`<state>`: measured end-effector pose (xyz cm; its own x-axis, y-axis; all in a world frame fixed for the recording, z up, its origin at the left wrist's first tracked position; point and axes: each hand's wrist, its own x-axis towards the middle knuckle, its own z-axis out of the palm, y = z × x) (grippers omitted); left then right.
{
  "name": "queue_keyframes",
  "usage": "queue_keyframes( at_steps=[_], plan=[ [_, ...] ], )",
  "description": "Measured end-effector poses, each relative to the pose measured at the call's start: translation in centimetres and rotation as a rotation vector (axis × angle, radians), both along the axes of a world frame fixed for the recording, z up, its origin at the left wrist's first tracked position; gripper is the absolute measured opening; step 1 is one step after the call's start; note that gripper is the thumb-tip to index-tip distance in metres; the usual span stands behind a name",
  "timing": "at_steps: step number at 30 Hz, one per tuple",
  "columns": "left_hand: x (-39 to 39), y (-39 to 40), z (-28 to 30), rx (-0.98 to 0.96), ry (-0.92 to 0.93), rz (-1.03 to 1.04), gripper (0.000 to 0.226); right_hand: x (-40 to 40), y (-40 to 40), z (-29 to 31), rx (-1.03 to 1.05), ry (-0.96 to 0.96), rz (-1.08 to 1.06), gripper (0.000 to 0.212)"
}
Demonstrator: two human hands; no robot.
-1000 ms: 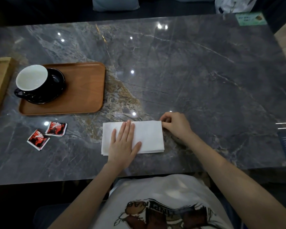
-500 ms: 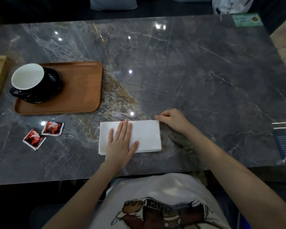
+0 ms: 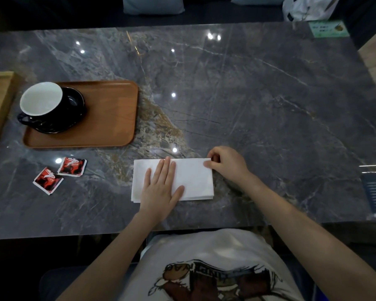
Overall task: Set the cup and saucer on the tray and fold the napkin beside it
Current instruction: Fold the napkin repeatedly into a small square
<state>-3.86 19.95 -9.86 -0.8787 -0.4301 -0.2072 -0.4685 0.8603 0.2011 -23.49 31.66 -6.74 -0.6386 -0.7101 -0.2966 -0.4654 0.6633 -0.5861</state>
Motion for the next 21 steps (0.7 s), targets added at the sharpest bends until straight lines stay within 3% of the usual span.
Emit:
queue_keyframes(
  at_steps=[5,9,13,21],
  plan=[
    [0.0,0.0,-0.1,-0.005,-0.016,-0.004,0.087,0.7,-0.2,0.2,0.014,0.008,0.012,0.011],
    [0.1,0.0,-0.2,0.000,-0.010,-0.004,0.080,1.3,-0.7,0.9,-0.091,-0.249,-0.130,0.011],
    [0.0,0.1,0.0,0.018,0.007,0.012,0.074,1.7,-0.6,1.1,-0.148,-0.519,-0.269,0.027],
    [-0.3,0.7,0.1,0.040,-0.004,0.139,0.085,2.1,-0.5,0.4,-0.127,-0.487,-0.340,0.012]
  ],
)
